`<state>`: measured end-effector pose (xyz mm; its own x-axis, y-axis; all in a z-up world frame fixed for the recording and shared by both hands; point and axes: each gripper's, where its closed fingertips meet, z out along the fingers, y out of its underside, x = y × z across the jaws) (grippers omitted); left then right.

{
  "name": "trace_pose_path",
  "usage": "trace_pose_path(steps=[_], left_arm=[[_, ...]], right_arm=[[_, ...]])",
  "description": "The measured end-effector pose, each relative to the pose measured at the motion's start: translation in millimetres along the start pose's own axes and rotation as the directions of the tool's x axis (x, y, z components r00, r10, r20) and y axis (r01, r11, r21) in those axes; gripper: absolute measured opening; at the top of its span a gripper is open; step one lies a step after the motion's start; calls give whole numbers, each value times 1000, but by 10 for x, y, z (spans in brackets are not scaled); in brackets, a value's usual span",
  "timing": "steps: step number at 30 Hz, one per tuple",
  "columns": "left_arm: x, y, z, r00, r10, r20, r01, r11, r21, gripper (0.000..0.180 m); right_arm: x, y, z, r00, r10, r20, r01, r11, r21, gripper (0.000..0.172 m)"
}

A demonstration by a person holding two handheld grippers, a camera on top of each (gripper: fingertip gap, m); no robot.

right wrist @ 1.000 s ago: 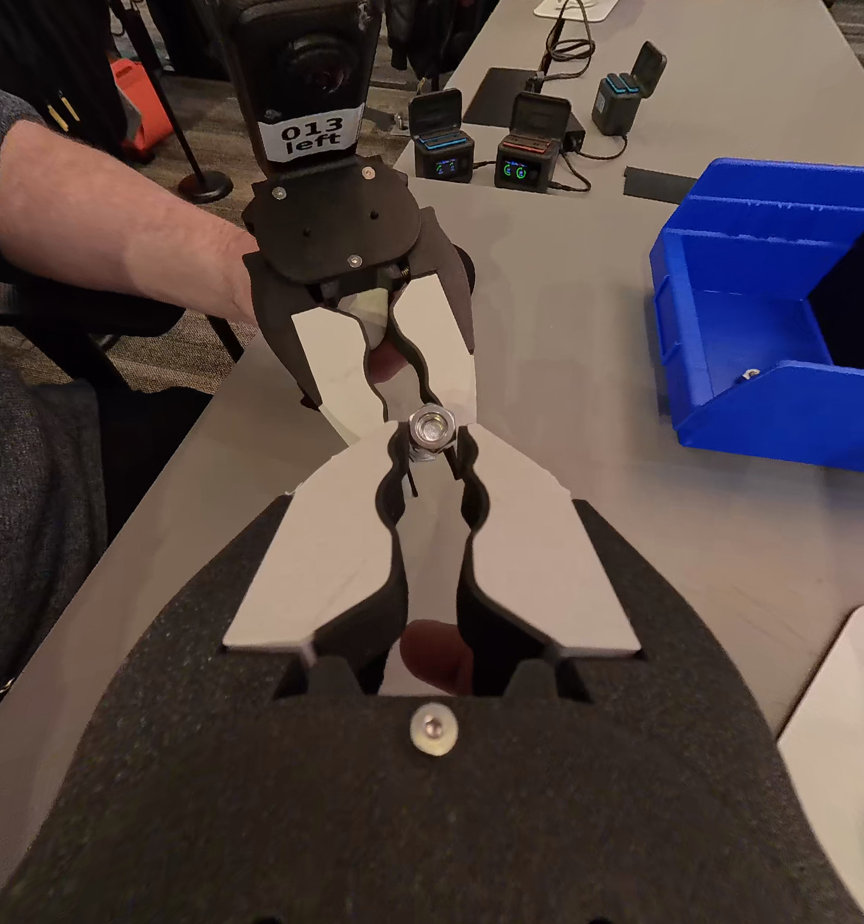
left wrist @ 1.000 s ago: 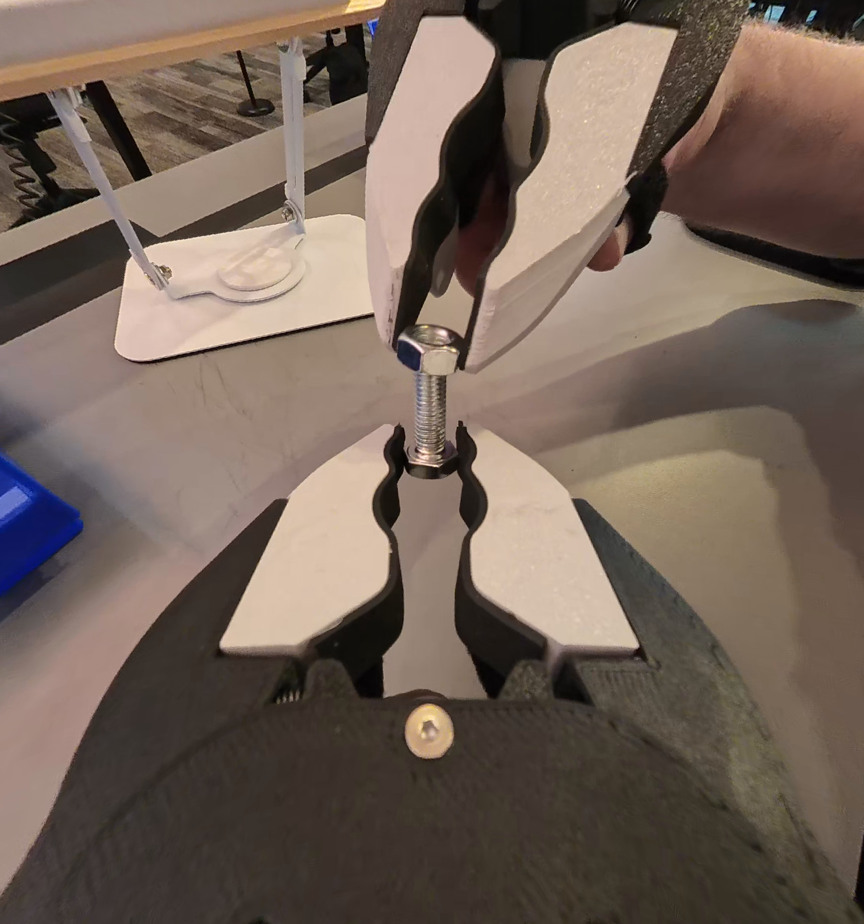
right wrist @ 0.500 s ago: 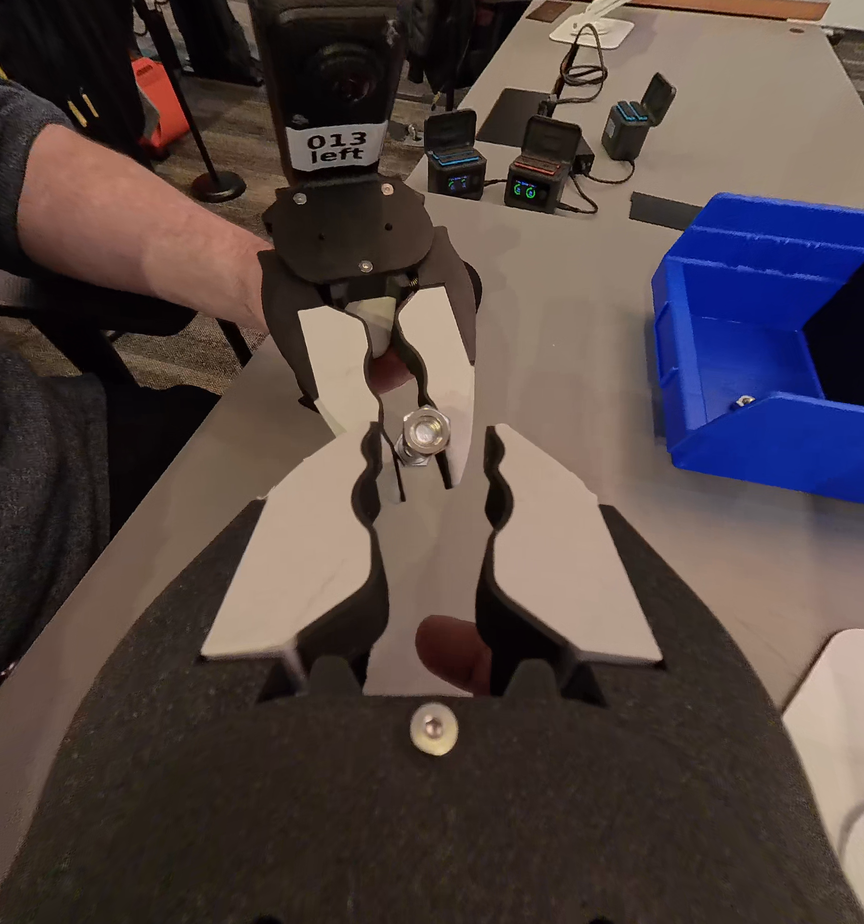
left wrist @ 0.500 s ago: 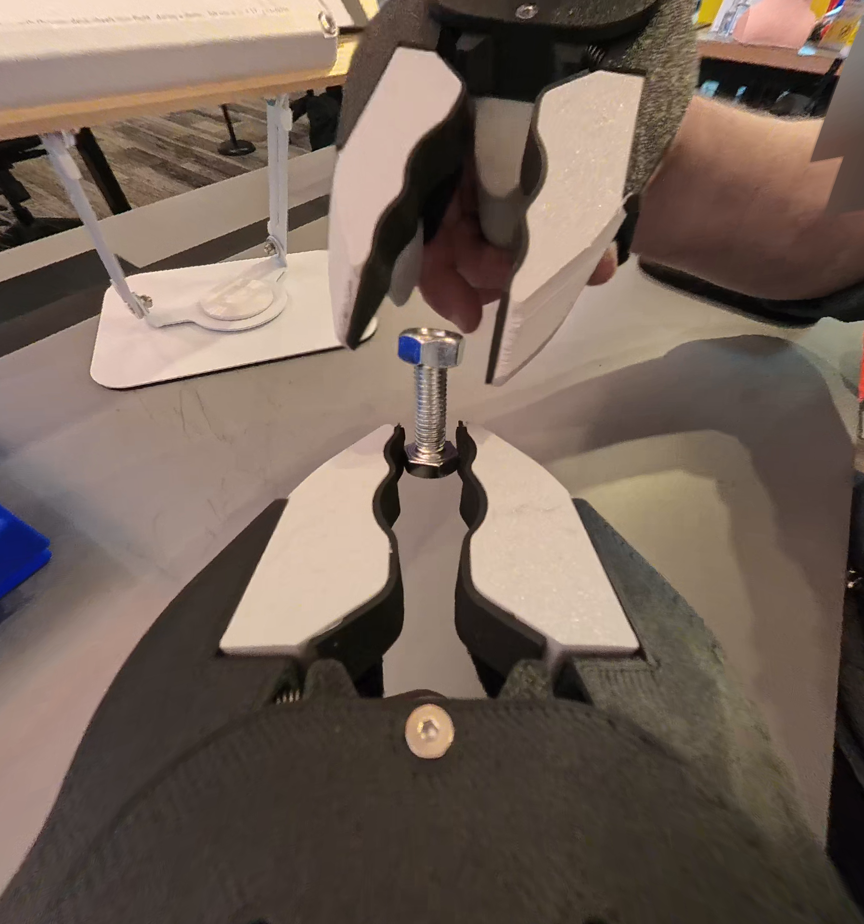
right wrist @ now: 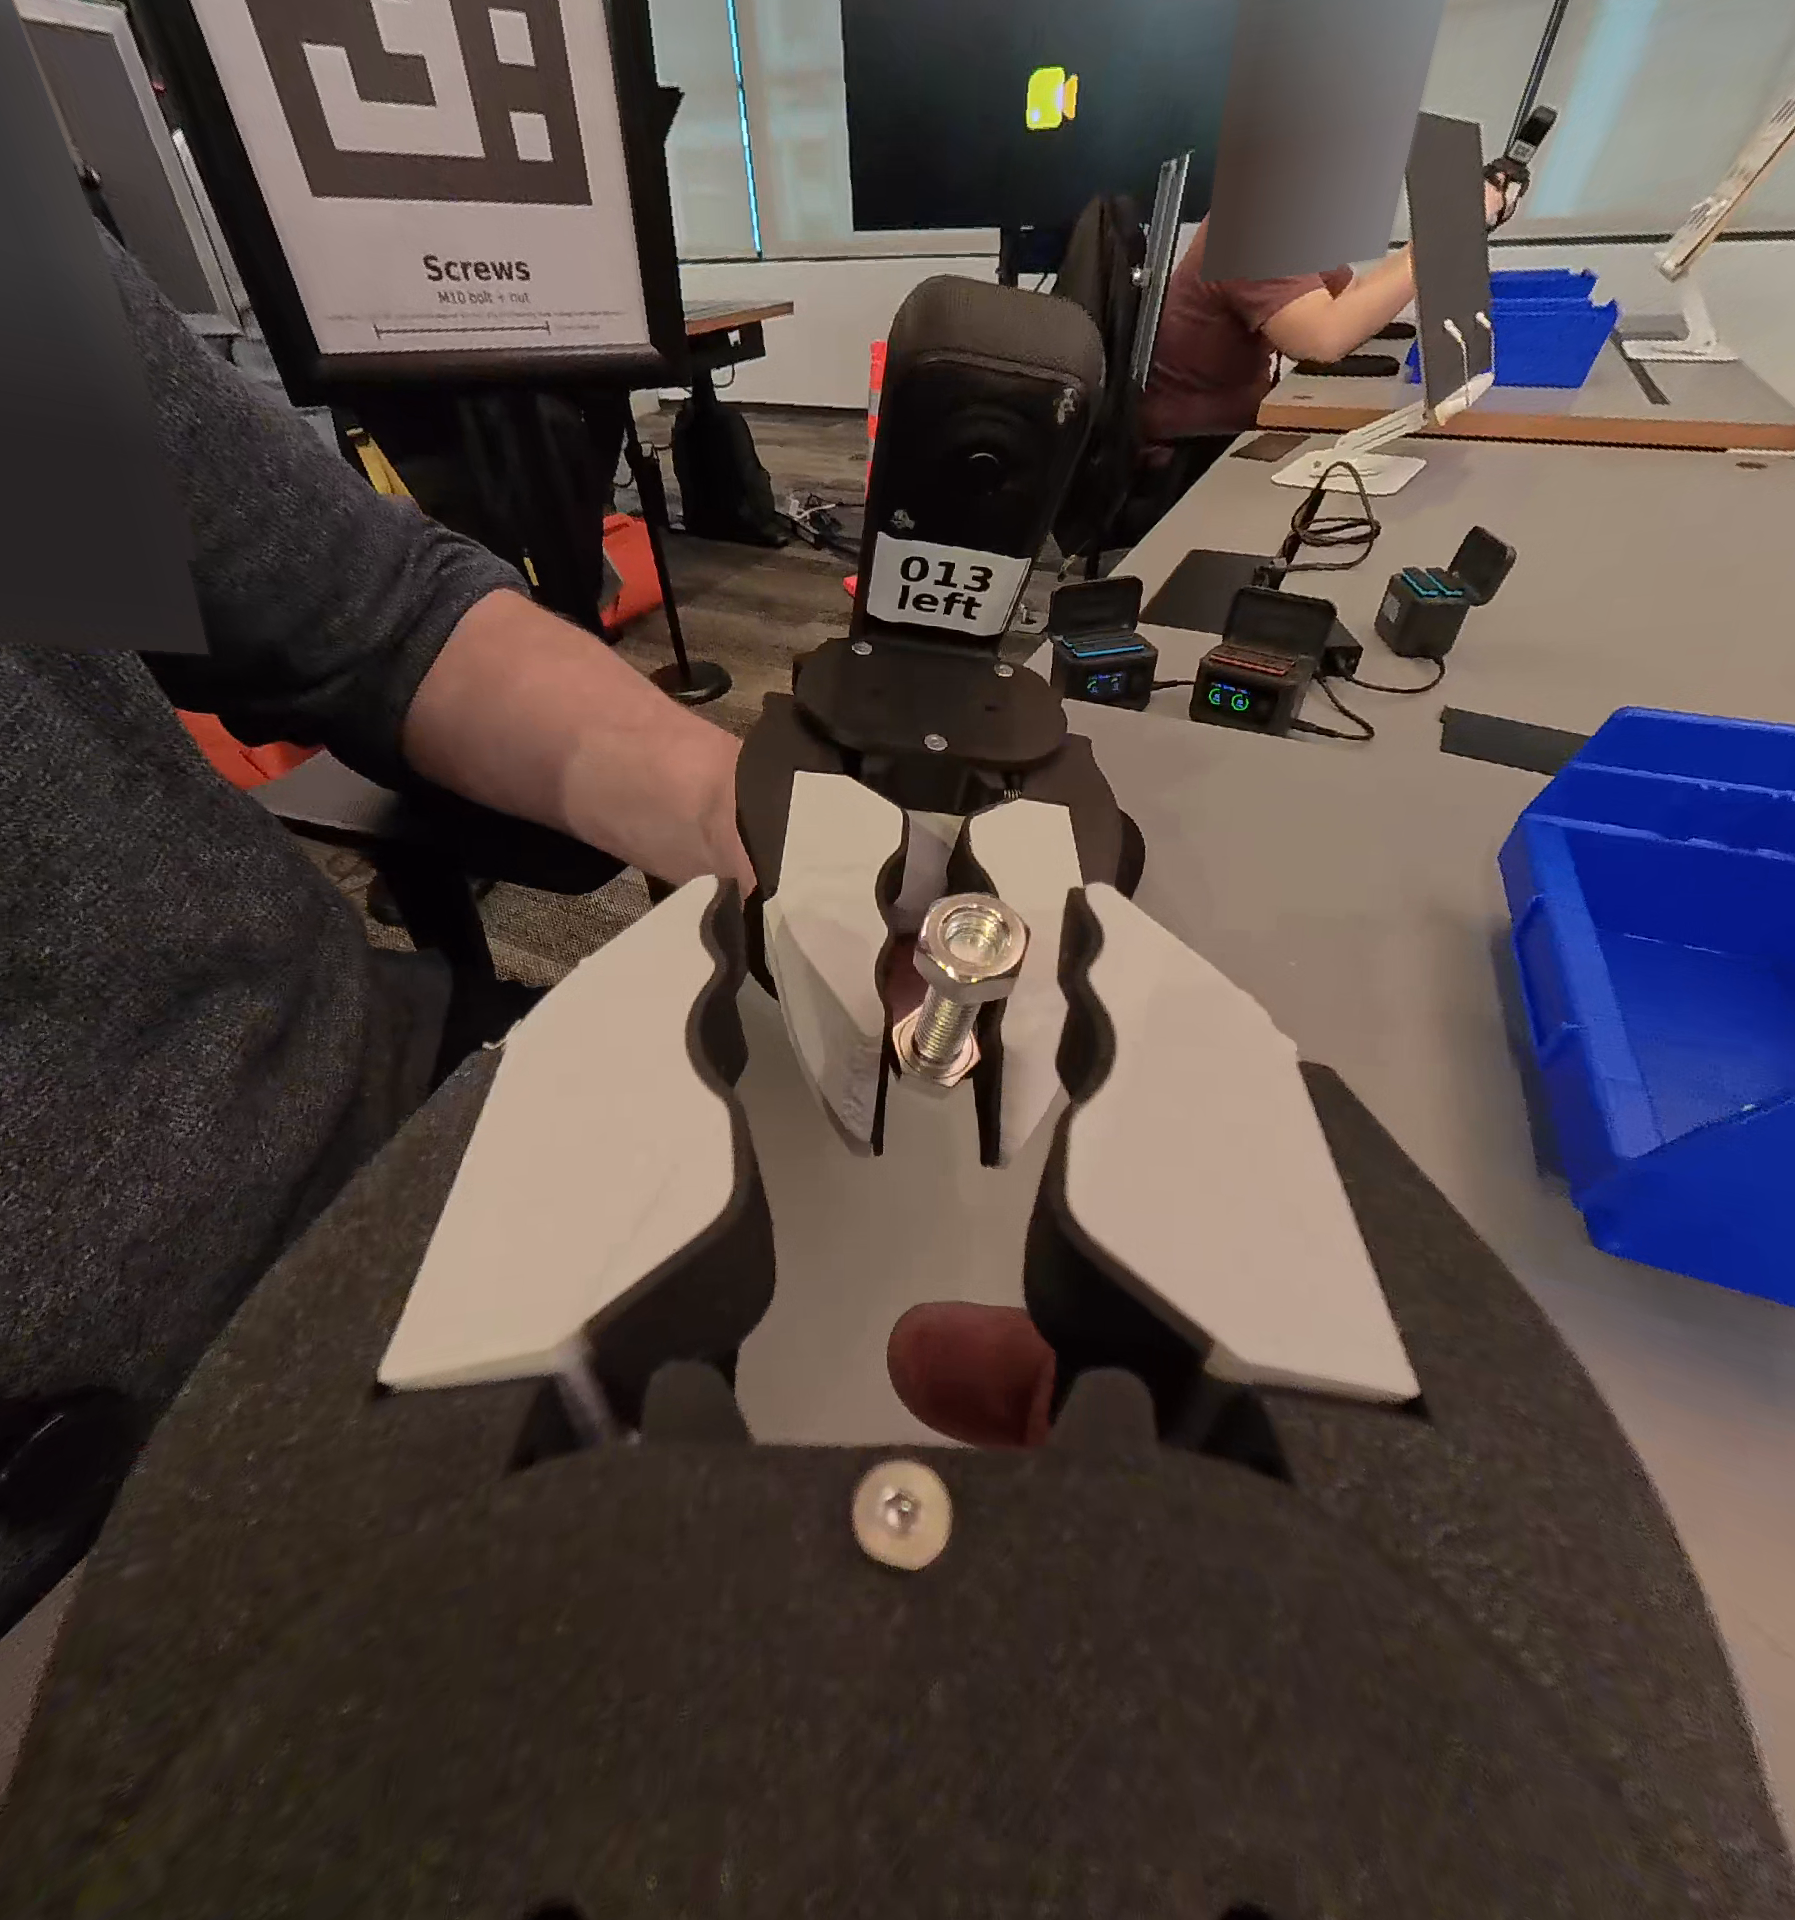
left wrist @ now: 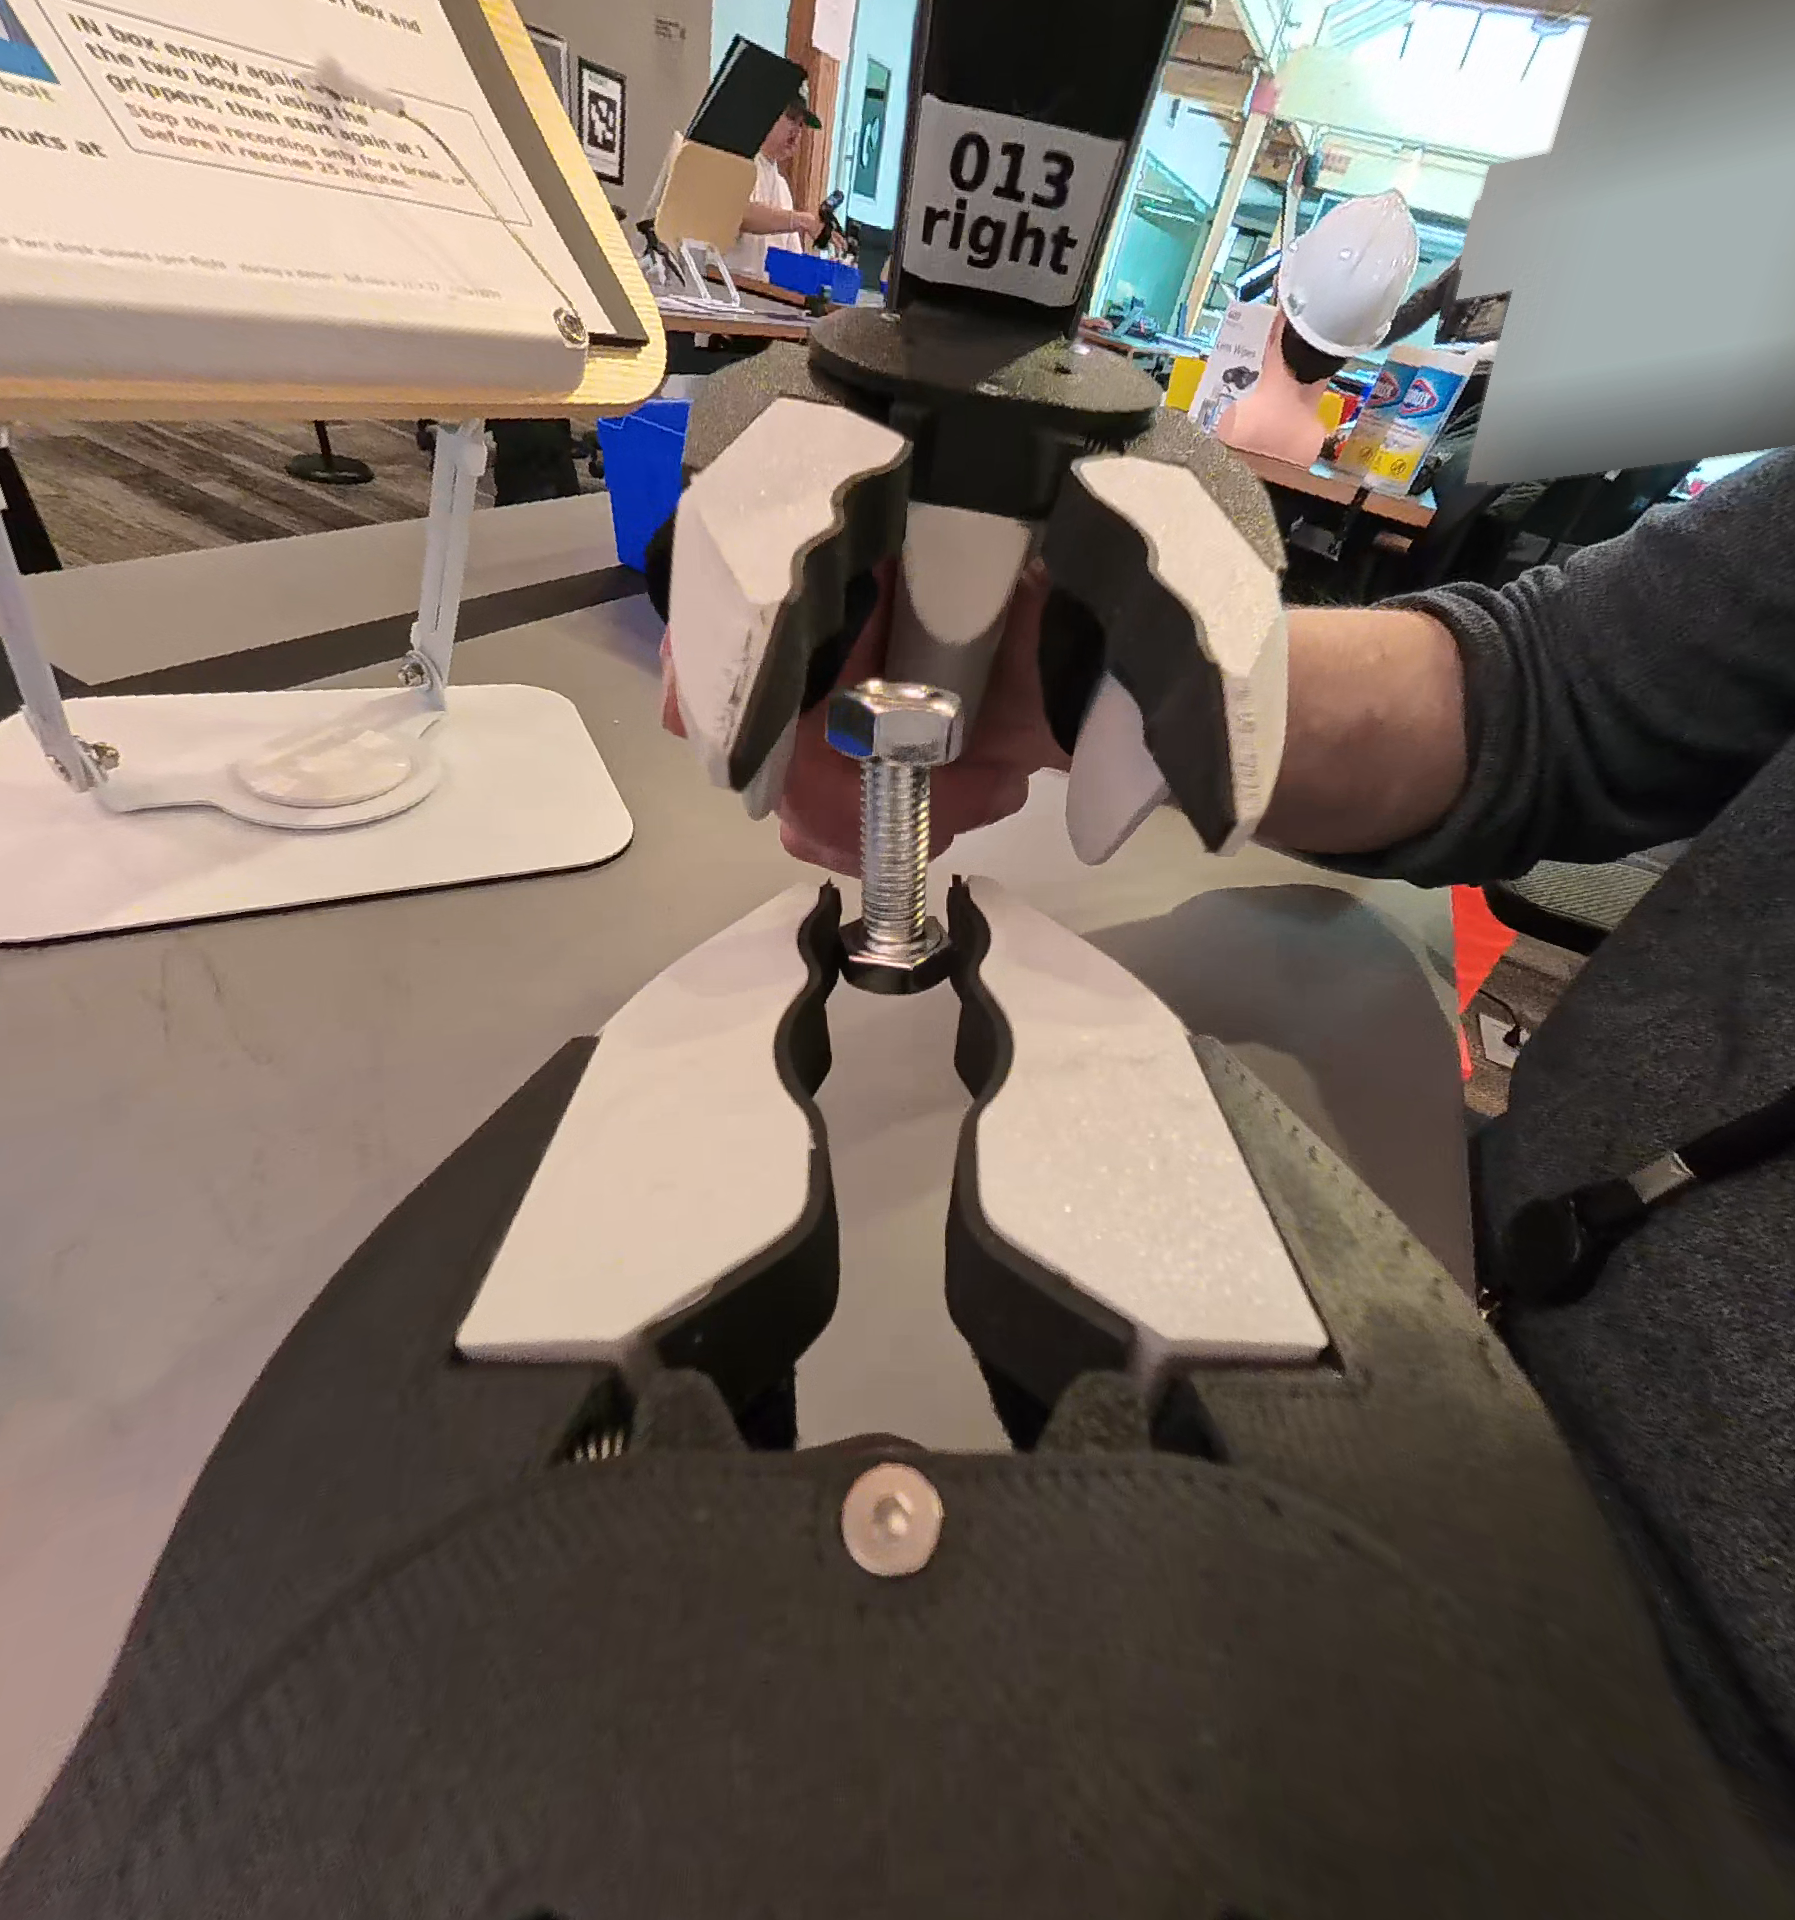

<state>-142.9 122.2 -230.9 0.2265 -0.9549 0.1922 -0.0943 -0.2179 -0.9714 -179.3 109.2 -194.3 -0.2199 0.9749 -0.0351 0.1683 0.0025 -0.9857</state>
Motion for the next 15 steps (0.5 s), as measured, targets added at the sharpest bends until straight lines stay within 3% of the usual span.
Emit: trace_pose_path(steps=[15], left_arm=[[-1, -62, -27, 999, -36, -20, 37, 998, 48, 20]], right_arm=[[-19, -23, -51, 1000, 8, -8, -8, 999, 40, 52]])
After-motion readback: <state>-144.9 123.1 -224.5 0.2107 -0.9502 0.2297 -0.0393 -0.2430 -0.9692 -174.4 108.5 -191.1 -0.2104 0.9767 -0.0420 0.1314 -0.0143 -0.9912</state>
